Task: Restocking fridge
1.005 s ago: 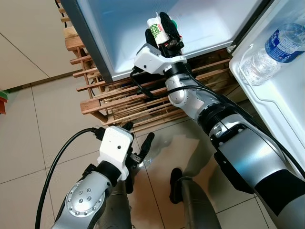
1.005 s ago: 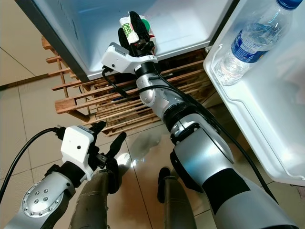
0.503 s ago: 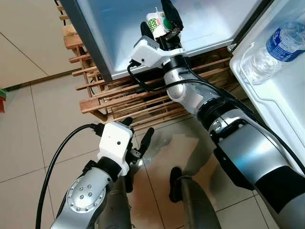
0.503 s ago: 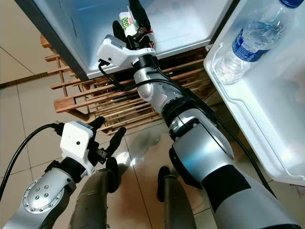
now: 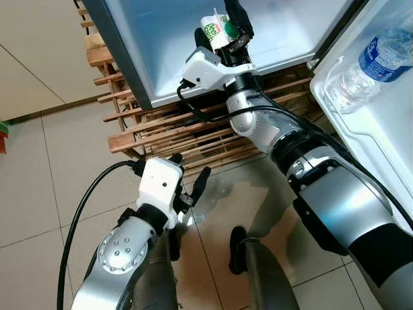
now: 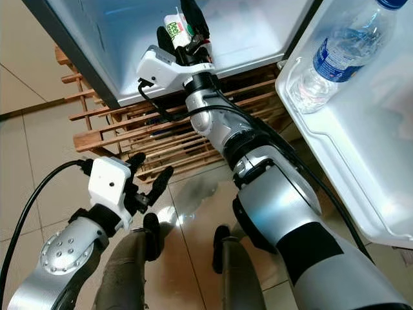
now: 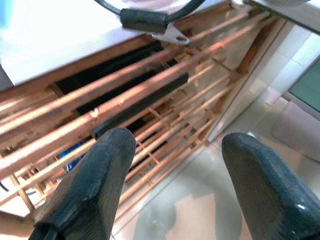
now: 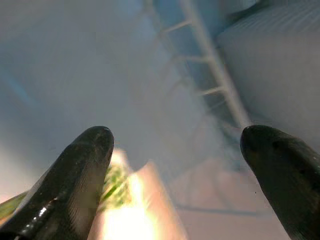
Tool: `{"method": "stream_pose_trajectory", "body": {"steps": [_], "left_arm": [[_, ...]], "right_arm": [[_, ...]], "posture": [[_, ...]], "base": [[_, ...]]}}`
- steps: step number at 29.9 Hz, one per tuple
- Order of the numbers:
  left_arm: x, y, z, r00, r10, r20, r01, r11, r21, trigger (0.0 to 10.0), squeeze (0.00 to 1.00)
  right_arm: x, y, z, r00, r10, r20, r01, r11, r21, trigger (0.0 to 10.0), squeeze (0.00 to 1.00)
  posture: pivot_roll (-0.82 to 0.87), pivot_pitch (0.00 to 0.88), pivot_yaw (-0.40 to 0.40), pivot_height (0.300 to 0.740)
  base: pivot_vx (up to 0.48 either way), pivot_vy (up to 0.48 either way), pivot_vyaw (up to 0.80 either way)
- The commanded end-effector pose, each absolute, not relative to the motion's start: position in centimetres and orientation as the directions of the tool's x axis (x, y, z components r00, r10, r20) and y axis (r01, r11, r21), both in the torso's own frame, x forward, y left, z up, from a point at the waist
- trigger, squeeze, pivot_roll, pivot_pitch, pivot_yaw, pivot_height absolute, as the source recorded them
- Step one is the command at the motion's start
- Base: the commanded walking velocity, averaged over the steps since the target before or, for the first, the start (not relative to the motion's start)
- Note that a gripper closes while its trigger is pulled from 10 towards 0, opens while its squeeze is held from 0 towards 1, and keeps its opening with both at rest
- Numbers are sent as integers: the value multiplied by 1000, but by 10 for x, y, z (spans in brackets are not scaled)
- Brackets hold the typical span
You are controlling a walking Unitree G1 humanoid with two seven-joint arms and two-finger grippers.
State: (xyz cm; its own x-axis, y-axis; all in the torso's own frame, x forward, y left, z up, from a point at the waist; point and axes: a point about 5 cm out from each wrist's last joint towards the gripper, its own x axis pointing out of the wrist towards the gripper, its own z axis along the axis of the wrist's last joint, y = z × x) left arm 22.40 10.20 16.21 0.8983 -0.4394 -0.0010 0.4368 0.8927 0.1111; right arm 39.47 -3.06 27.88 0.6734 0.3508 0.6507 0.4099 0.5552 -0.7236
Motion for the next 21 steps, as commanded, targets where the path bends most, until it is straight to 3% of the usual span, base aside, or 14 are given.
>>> {"method": "stream_pose_trajectory", "body": {"steps": [1,4,8,9,12,13,14,15,21], "left_arm": [[225,102,157,894,-447,-15,446,889,107,10000,0],[235,99,159,887,-462,7,458,881,122,10000,0],[245,96,159,884,-468,22,461,877,134,10000,0],[251,93,159,882,-470,38,461,877,137,10000,0],[260,87,161,880,-471,61,460,877,140,10000,0],[260,87,161,880,-471,61,460,877,140,10000,0],[267,85,165,882,-464,85,449,881,149,10000,0],[271,84,167,882,-460,98,444,883,151,10000,0],[284,89,175,885,-441,148,420,895,152,10000,0]], "right_arm": [[393,-26,287,640,366,676,427,562,-709,10000,1000],[394,-28,298,626,364,690,438,567,-697,10000,1000],[397,-32,299,670,358,650,391,575,-719,10000,1000],[397,-37,302,670,334,663,367,627,-687,10000,0],[399,-50,314,686,232,689,306,767,-563,10000,0],[399,-50,314,686,232,689,306,767,-563,10000,0],[400,-64,324,705,154,692,227,875,-427,10000,0],[399,-72,330,695,119,709,201,915,-351,10000,0],[379,-116,357,577,-5,817,159,982,-106,10000,0]], "posture": [[269,365,-37,740],[244,319,-42,740],[227,290,-50,740],[218,269,-58,740],[201,222,-74,740],[201,222,-74,740],[190,192,-84,740],[179,174,-90,740],[107,122,-98,740]], "base": [[0,0,0],[0,0,0],[0,0,0],[0,0,0],[0,0,0],[0,0,0],[0,0,0],[0,0,0],[0,0,0]]}}
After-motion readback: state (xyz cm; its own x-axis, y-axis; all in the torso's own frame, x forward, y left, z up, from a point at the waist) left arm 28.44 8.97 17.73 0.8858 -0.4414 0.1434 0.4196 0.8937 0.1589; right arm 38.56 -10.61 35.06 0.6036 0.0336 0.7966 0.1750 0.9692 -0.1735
